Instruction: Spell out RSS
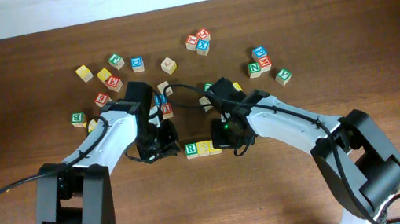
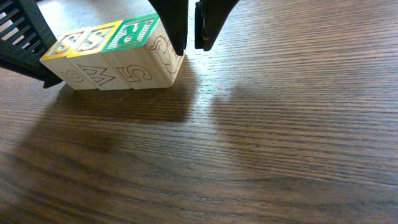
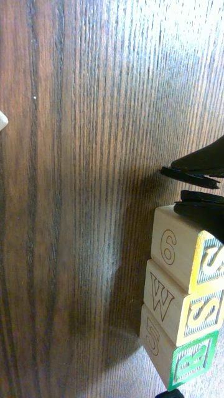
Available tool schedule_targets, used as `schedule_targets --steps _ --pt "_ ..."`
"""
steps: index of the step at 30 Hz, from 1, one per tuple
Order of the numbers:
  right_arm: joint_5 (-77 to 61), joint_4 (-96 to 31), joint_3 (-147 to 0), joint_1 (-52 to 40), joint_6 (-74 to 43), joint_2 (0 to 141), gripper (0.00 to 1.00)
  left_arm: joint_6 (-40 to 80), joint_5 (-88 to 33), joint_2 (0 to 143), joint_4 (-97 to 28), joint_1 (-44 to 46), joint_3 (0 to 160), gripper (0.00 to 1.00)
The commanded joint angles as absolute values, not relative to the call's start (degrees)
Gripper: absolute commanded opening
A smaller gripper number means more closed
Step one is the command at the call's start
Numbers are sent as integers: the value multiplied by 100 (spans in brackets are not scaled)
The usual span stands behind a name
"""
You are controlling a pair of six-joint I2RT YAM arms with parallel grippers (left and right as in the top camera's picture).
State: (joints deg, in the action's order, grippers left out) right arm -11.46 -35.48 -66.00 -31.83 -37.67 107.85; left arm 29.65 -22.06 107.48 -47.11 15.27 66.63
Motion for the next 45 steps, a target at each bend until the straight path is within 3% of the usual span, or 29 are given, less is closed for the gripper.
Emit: schedule_targets --steps 1,45 --pt "-1133 -3529 -6654 -3223 -3771 10818 4 3039 -2165 10822 -4694 1579 6619 0" --pt "-1133 -3400 -6654 -3223 -3767 10818 4 3035 -2314 10995 -4359 1726 6619 0"
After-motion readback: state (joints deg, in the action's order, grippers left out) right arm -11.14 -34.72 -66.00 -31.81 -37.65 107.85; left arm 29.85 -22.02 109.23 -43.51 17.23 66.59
